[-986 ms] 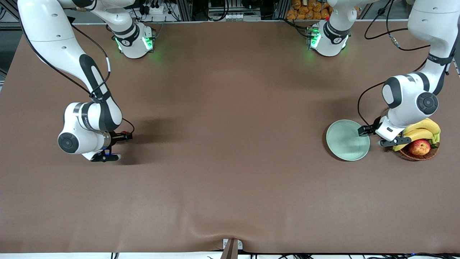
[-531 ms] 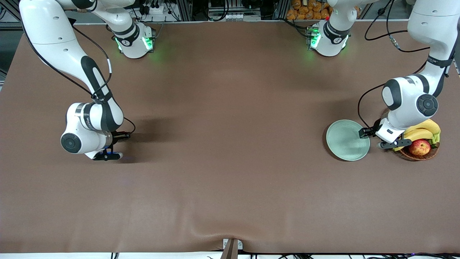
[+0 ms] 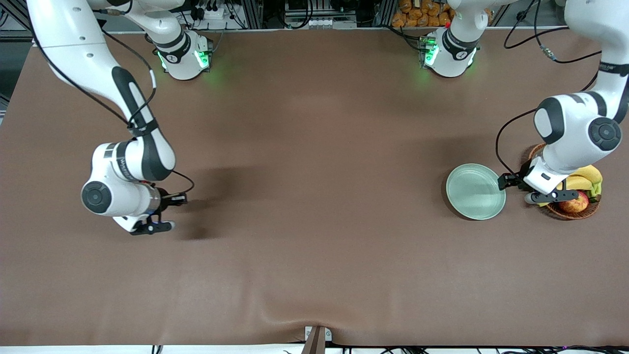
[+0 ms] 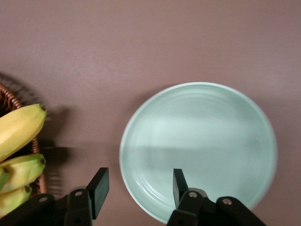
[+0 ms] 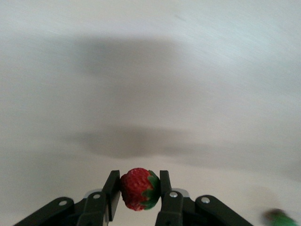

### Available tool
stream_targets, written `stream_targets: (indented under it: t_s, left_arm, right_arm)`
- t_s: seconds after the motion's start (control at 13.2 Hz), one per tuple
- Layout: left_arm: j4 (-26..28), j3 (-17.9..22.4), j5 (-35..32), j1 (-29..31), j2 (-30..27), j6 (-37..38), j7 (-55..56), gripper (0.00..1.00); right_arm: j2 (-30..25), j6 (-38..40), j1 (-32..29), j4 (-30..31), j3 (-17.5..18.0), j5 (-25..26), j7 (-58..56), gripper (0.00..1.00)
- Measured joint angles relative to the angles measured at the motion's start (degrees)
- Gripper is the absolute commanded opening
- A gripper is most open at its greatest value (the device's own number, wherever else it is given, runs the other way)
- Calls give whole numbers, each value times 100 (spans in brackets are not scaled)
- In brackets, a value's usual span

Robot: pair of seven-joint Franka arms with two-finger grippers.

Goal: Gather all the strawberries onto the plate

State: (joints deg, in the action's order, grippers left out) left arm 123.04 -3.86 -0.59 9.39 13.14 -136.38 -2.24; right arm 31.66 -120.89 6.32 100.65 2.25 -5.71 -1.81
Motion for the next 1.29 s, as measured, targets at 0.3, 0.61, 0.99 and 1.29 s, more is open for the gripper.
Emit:
stream_targets:
  t_s: [0.3,0.61,0.99,1.29]
  left_arm:
    - [-369,-574,288,-46,-10,320,496,63]
    - [-635,-1353,295,-90,258,321,1509,63]
    - [-999,-1730,296,-635,589,321,2569,63]
    - [-1198,-1739,296,-1087,866,321,3199,63]
  right_arm:
    - [3,1,278,-96,293,-71,769,0]
    - [40,9,712,-93,333,-1881,882,0]
    - [334,-710,1952,-60,346,-3022,1113,0]
    - [781,-1541,2597,-53,344,-3759,1118,42]
